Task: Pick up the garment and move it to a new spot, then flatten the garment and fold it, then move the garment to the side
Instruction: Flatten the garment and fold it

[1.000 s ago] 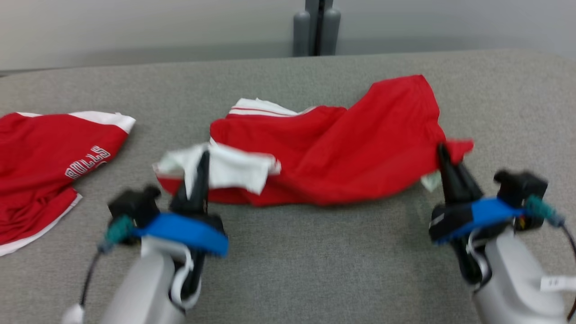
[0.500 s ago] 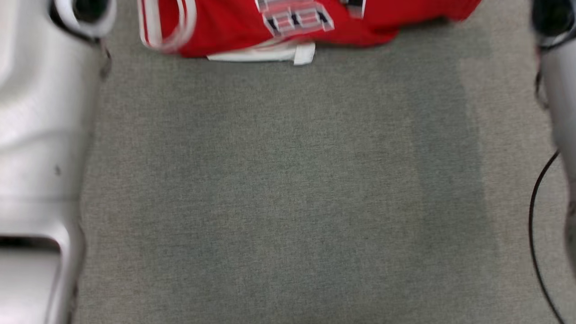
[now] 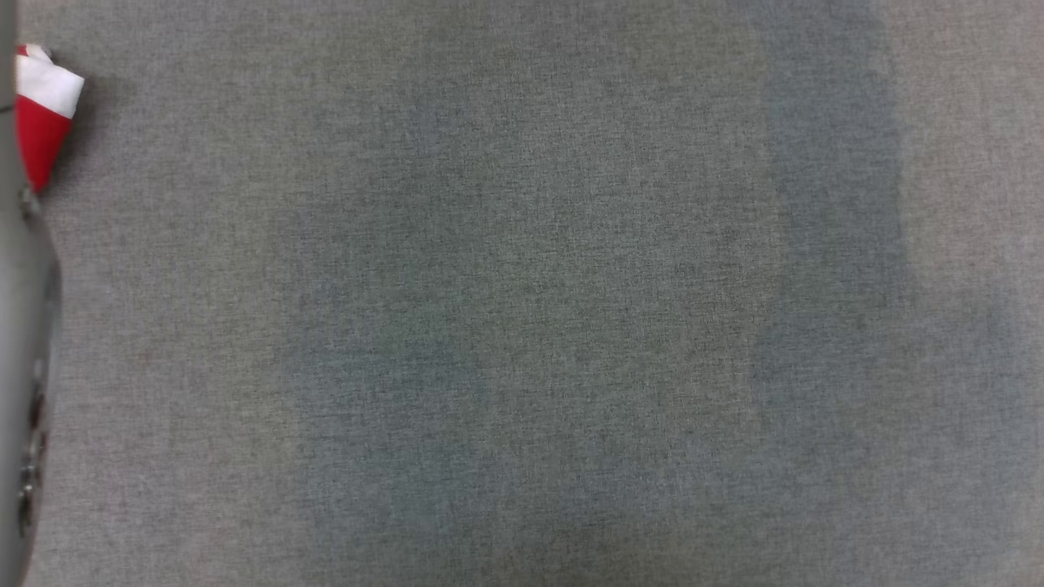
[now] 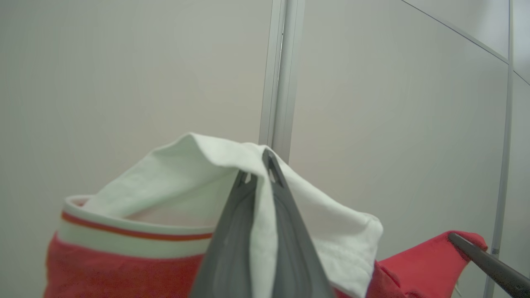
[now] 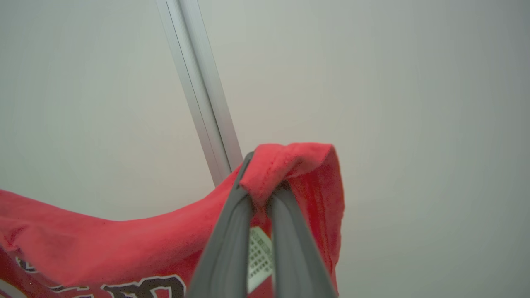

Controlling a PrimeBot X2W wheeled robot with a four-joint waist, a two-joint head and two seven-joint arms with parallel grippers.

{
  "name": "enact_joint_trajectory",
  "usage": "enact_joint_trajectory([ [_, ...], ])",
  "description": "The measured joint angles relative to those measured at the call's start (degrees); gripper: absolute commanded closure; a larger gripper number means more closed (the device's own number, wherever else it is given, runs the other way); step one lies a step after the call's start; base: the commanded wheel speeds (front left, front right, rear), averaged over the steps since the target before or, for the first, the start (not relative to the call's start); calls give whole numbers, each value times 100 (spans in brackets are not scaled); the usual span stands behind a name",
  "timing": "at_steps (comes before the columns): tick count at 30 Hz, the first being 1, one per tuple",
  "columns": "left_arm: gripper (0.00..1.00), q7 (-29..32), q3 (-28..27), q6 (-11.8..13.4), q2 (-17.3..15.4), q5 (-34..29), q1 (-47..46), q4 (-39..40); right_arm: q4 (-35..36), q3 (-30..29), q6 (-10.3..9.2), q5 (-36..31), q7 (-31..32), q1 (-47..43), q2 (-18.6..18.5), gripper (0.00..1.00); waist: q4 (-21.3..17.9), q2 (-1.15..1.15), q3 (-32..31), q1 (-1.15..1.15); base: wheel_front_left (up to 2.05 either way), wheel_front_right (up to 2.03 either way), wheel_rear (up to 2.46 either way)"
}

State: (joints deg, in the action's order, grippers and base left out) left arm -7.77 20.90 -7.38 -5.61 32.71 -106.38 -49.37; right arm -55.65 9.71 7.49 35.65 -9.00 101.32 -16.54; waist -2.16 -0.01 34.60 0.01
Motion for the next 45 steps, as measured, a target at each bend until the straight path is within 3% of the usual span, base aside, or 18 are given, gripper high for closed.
enact_joint_trajectory([
  [6,100,-274,385,-1,62,391,286,-296,-81,483,-1,204,-210,-314,68,100,27,0,6,0,0,0,0],
  [14,100,-657,575,-1,-151,881,2159,-287,104,1069,-1,742,-532,-1996,308,100,-43,1,-138,-2,0,0,0],
  [19,100,-721,360,3,-361,826,3696,513,592,1266,-1,1063,-591,-3222,244,100,-31,1,-378,-1,0,0,0],
  [21,100,-723,108,131,-385,711,4422,1079,906,1200,-1,1177,-598,-3743,183,100,-15,1,-493,0,0,0,0],
  [29,100,-722,-312,444,-216,335,7238,2780,1793,893,-1,1192,-598,-5884,49,100,51,-1,-1063,2,0,0,0],
  [40,100,-714,-417,724,-298,475,9958,3920,2574,489,0,1198,-598,-8212,89,100,97,-1,-1943,1,0,0,0],
  [45,100,-658,-358,906,-357,483,10723,4305,2991,298,0,1091,-556,-9151,98,100,99,-1,-2230,1,0,0,0],
])
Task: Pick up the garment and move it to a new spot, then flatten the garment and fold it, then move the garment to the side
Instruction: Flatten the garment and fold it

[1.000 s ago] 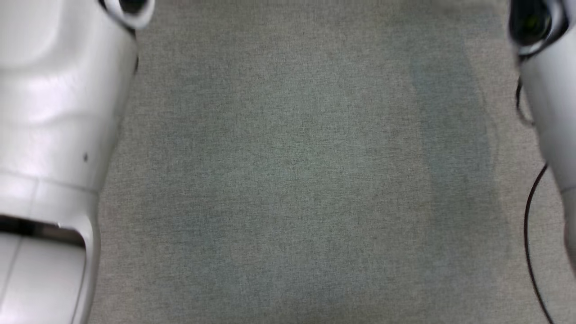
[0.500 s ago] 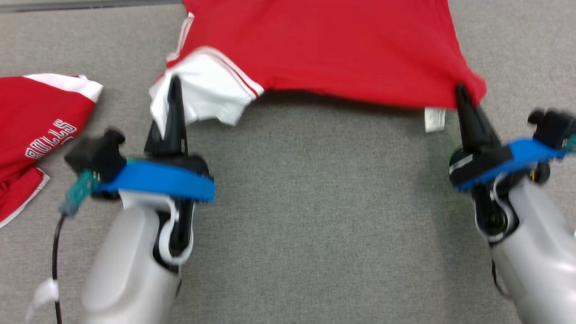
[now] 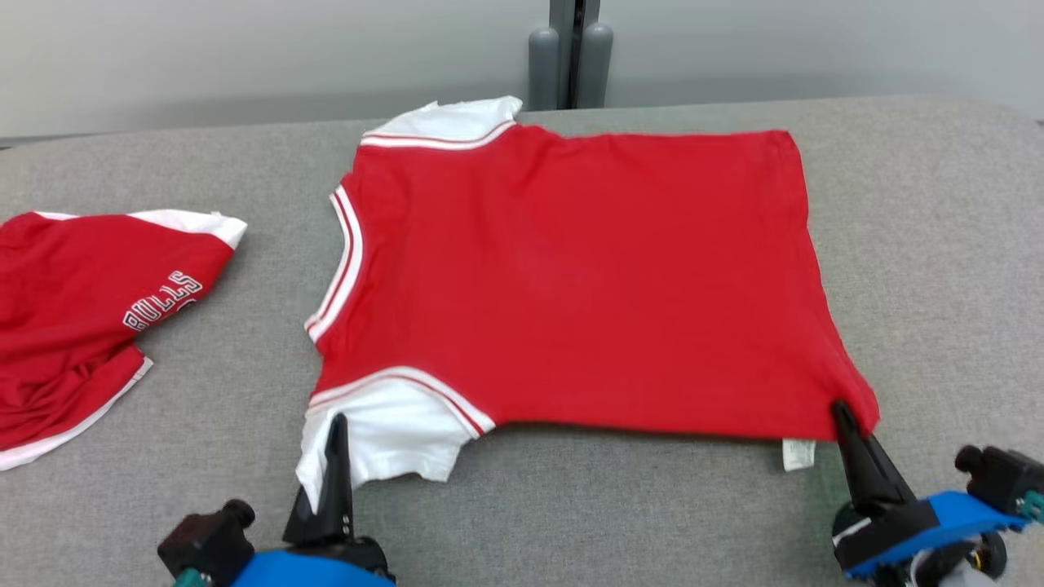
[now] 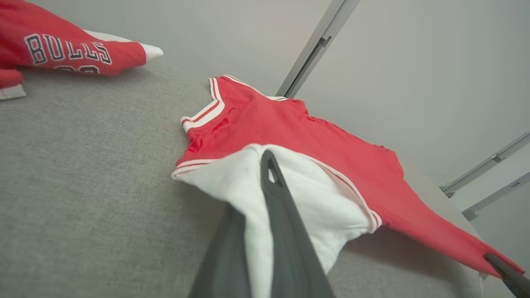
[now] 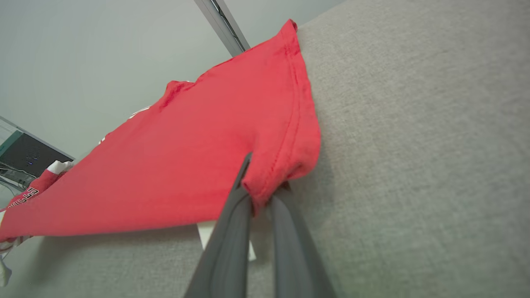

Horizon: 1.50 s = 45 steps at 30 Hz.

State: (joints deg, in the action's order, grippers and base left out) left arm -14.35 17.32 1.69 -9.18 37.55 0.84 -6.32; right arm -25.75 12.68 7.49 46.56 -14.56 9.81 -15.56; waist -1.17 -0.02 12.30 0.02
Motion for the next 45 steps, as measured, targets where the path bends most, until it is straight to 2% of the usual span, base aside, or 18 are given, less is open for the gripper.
enact_joint_trajectory([
  [8,100,179,58,80,71,280,565,511,804,-593,0,-283,573,-959,138,100,5,1,-100,-1,0,0,0],
  [14,100,296,163,73,21,215,432,532,1180,-918,0,-553,926,-1011,467,100,-21,2,-83,-2,0,0,0],
  [24,100,426,203,-171,-73,232,-192,94,1486,-1109,-1,-670,1384,-926,775,100,-111,2,18,-2,0,0,0],
  [32,100,732,285,-308,-207,172,-861,-243,1276,-1067,-1,-670,1688,-336,672,100,-204,2,181,-2,0,0,0],
  [45,100,1101,398,-535,-337,43,-2246,-1232,234,-937,-1,-633,2009,1061,566,100,-234,2,518,-2,0,0,0],
])
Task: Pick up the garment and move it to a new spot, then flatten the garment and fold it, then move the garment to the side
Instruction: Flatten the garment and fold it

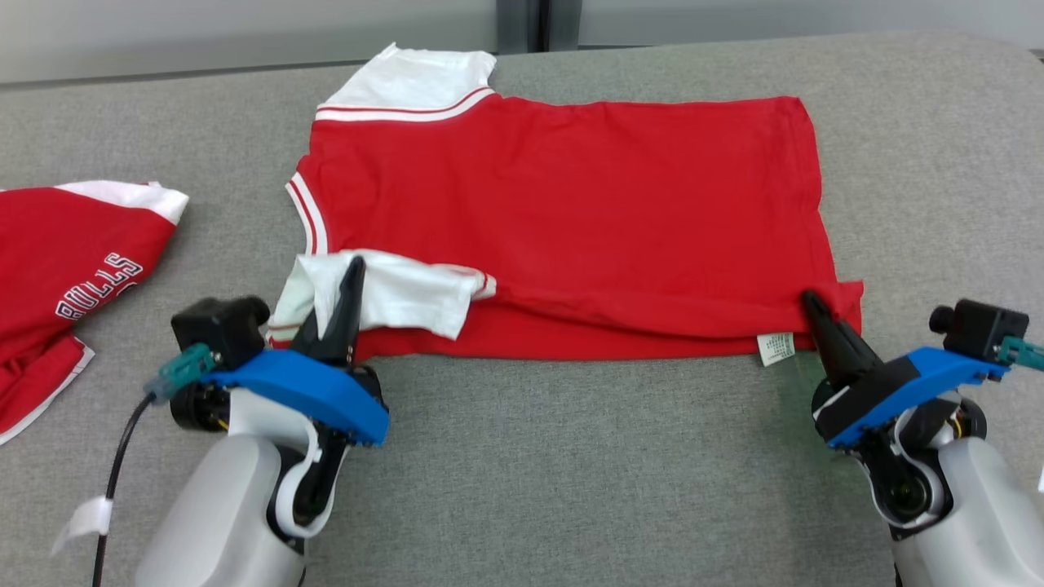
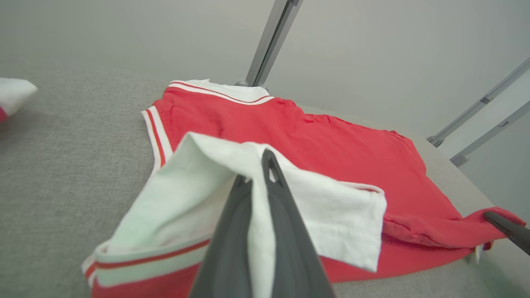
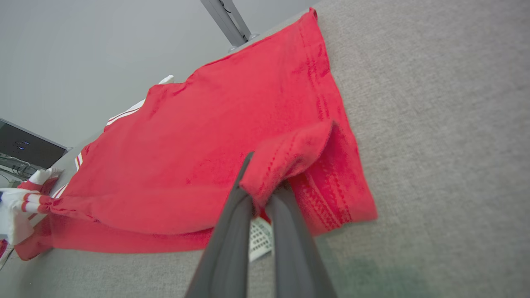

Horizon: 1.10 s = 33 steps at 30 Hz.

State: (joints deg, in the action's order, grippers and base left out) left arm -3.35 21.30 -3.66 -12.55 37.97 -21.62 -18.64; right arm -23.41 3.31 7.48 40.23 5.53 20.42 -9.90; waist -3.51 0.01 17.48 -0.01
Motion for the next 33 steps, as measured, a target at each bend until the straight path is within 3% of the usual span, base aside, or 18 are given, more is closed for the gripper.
enact_joint_trajectory([
  [3,100,32,44,-36,13,-42,-294,-233,-235,36,0,-29,-48,251,-20,95,26,1,61,0,0,0,0],
  [4,100,46,54,-41,21,-48,-371,-328,-297,47,0,-27,-109,324,-21,7,34,0,77,0,0,0,0],
  [5,33,40,70,-41,27,-67,-447,-410,-358,73,0,-26,-125,389,-27,0,41,0,88,0,0,0,0],
  [6,0,-8,77,-42,25,-100,-514,-490,-394,124,0,-26,-159,432,-33,0,45,0,94,0,0,0,0],
  [18,0,-839,-122,-124,-33,-85,-458,-985,-552,565,0,-235,-945,237,-508,0,68,0,-160,1,0,0,0],
  [28,0,-860,-9,100,-357,-291,394,-875,-797,536,0,-494,-1125,57,-777,0,67,0,-269,1,0,0,0],
  [33,0,-745,115,188,-347,-377,426,-887,-1015,609,1,-677,-1161,198,-766,0,97,0,-174,1,0,0,0],
])
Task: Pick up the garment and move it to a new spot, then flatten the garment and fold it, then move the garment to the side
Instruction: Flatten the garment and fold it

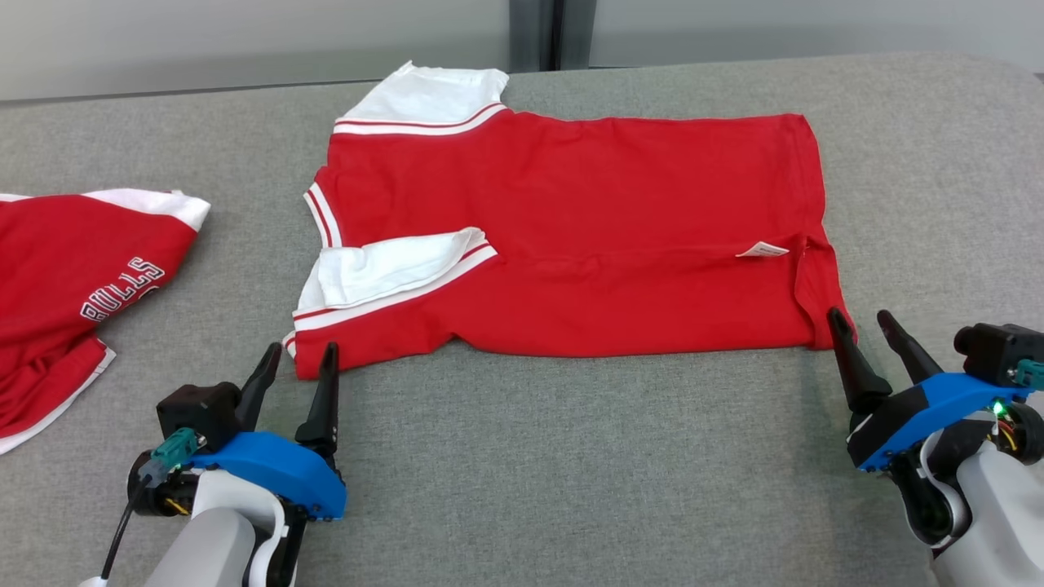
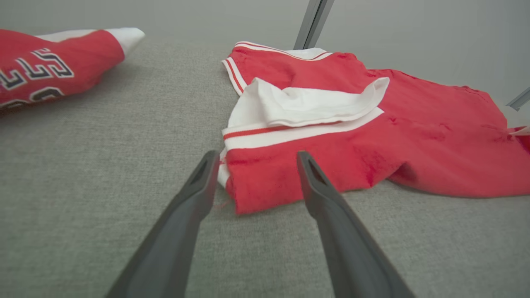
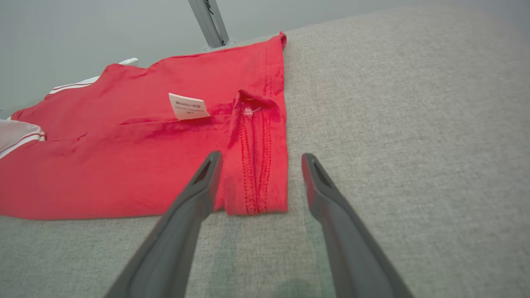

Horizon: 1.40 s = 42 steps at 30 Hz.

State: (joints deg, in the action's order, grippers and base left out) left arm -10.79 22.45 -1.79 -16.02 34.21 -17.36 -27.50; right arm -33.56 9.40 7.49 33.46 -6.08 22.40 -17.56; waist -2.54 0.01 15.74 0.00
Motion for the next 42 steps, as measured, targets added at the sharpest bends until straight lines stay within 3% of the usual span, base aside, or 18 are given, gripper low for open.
enact_joint_trajectory([
  [7,0,71,62,57,-11,-53,-201,-342,-410,193,0,-261,-54,285,83,0,10,0,153,0,0,0,0],
  [16,0,165,223,-86,123,-77,-558,-839,-1078,382,-1,-619,-113,635,148,0,54,0,248,0,0,0,0],
  [17,2,162,215,-123,157,-27,-594,-891,-1135,400,-1,-616,-114,681,172,38,60,0,255,0,0,0,0],
  [18,55,160,218,-133,182,5,-633,-933,-1168,413,-1,-610,-131,712,190,83,67,0,259,0,0,0,0],
  [19,72,159,221,-169,203,11,-670,-978,-1189,433,-2,-602,-181,732,202,100,77,0,259,0,0,0,0],
  [20,100,123,207,-189,235,58,-707,-1025,-1221,449,-1,-580,-209,757,220,100,91,0,254,0,0,0,0],
  [28,100,-213,24,-328,381,321,-735,-1118,-1332,604,-1,-341,-592,756,293,100,196,0,-25,-1,0,0,0],
  [33,100,-349,-123,-319,374,390,-222,-803,-1188,688,-1,-112,-745,371,288,100,276,0,-363,0,0,0,0],
  [42,100,-402,-218,11,385,405,1262,152,-506,595,0,225,-815,-820,142,100,399,-2,-869,1,0,0,0],
])
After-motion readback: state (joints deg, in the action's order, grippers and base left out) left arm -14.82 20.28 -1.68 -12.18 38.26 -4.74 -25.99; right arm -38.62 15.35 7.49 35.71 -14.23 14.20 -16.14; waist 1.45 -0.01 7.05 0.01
